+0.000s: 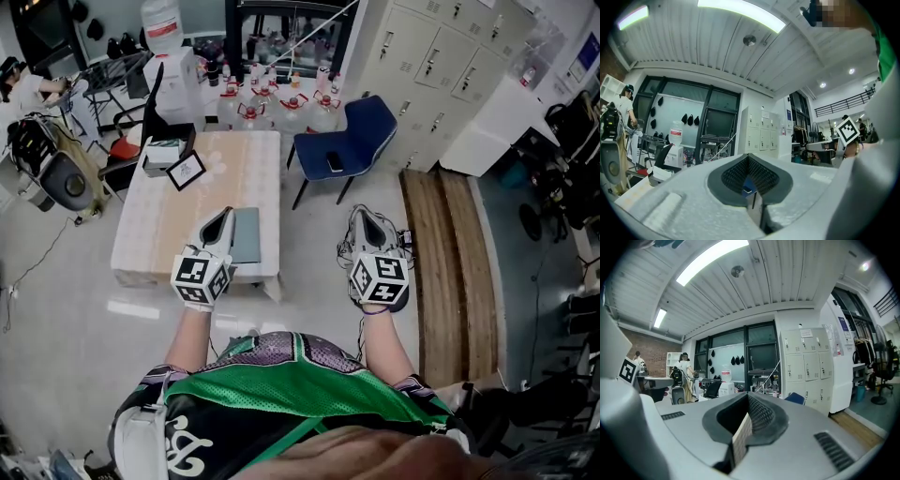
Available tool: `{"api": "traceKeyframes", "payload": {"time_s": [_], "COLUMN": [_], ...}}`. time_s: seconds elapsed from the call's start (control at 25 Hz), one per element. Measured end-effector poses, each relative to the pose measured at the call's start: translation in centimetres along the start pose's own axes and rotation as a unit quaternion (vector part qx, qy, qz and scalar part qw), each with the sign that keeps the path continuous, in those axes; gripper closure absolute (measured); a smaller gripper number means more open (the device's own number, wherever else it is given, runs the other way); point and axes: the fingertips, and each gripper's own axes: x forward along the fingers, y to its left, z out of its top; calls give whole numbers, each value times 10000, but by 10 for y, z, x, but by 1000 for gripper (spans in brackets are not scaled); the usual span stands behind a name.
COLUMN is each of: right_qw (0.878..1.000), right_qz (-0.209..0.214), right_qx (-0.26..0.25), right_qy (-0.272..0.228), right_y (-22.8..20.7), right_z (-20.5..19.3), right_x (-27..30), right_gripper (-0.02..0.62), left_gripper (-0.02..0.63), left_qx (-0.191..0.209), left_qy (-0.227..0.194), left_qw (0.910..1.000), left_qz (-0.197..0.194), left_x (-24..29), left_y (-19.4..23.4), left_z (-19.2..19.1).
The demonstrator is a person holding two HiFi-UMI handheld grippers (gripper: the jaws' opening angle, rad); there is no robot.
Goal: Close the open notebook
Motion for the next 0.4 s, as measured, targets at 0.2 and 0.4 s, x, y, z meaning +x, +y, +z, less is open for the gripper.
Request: {"api": "traceKeyframes", "payload": {"time_s": [0.2, 0.4], "right_qw": [10000, 10000], "right_qz": [33, 57], "right_qx": [-36, 21], "right_qy": [-26, -13], "right_y": [6, 14], "right_z": [0, -2], "right_x": [1, 8], "right_gripper": [593, 593], "left_gripper": [591, 591], "left_qx": [-94, -158], "left_qy": [-28, -51], "left_qw": [9999, 9998], "left_qz": [-27, -88], "left_x": [-2, -3], "left_y": [3, 8], "left_z": [0, 1]}}
